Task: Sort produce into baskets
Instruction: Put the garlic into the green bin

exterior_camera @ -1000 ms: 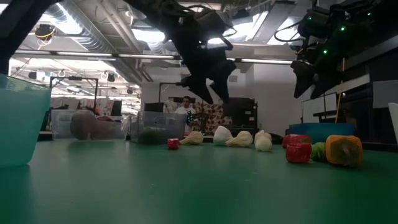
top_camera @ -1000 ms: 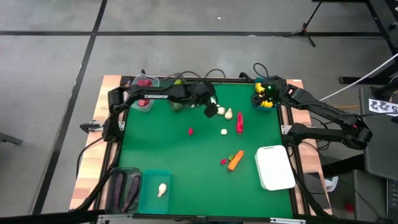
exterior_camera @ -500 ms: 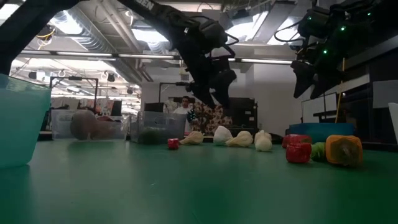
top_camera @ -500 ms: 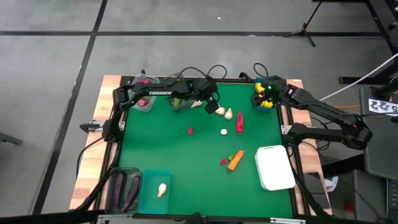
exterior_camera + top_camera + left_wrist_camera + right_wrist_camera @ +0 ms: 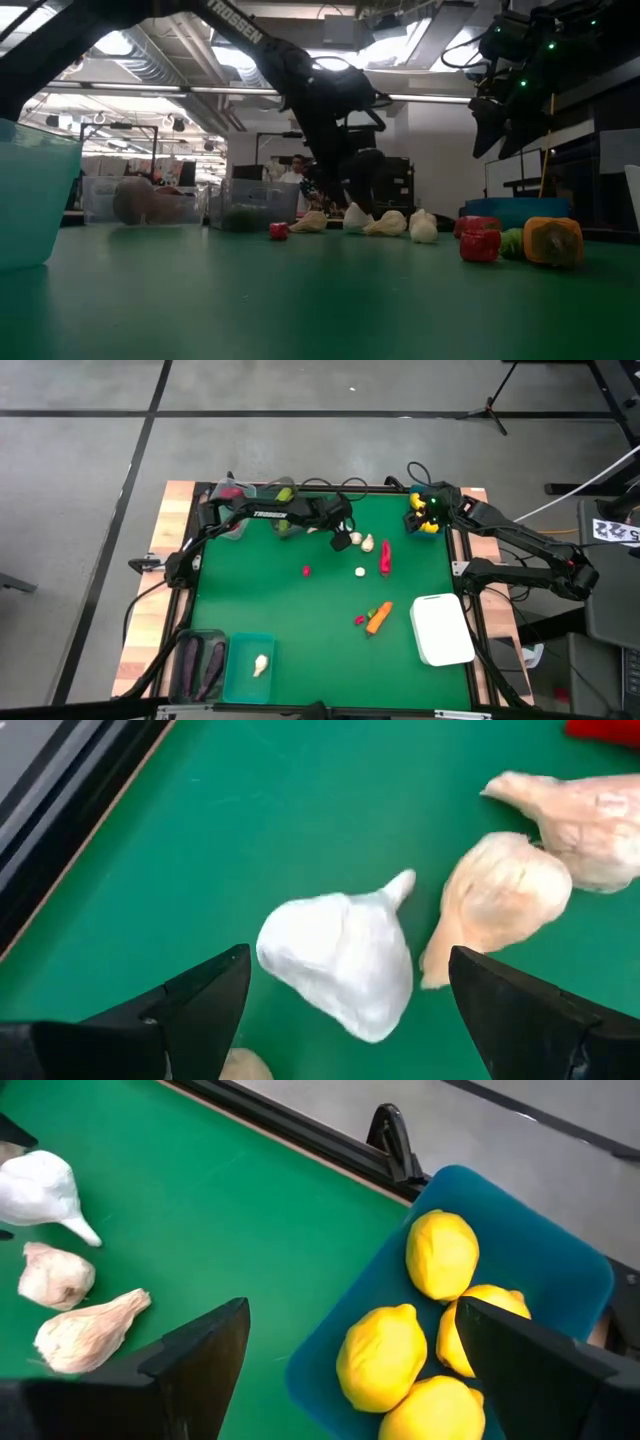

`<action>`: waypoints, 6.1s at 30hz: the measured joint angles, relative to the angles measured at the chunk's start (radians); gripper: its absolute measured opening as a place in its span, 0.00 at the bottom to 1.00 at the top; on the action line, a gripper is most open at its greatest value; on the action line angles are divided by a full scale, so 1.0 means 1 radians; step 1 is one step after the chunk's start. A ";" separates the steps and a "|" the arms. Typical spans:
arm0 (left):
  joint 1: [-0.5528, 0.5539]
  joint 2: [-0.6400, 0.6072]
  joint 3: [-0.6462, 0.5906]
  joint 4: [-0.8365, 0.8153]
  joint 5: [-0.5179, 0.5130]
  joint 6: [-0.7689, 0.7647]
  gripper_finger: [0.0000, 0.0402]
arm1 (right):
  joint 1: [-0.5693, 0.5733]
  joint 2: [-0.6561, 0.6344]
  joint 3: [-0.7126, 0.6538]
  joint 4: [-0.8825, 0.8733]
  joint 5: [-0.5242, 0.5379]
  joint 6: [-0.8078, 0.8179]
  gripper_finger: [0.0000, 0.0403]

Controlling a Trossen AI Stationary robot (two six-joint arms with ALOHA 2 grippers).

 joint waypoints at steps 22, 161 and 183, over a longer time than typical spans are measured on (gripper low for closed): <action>0.002 0.011 0.000 0.023 0.001 -0.036 0.60 | 0.000 0.000 0.000 -0.015 -0.004 0.000 0.87; -0.275 -0.351 -0.068 -0.310 -0.278 -0.100 0.80 | 0.000 0.000 0.000 -0.017 -0.052 -0.082 0.87; -0.034 -0.254 -0.308 0.554 0.283 0.151 0.80 | 0.001 0.000 0.000 -0.015 -0.053 -0.132 0.87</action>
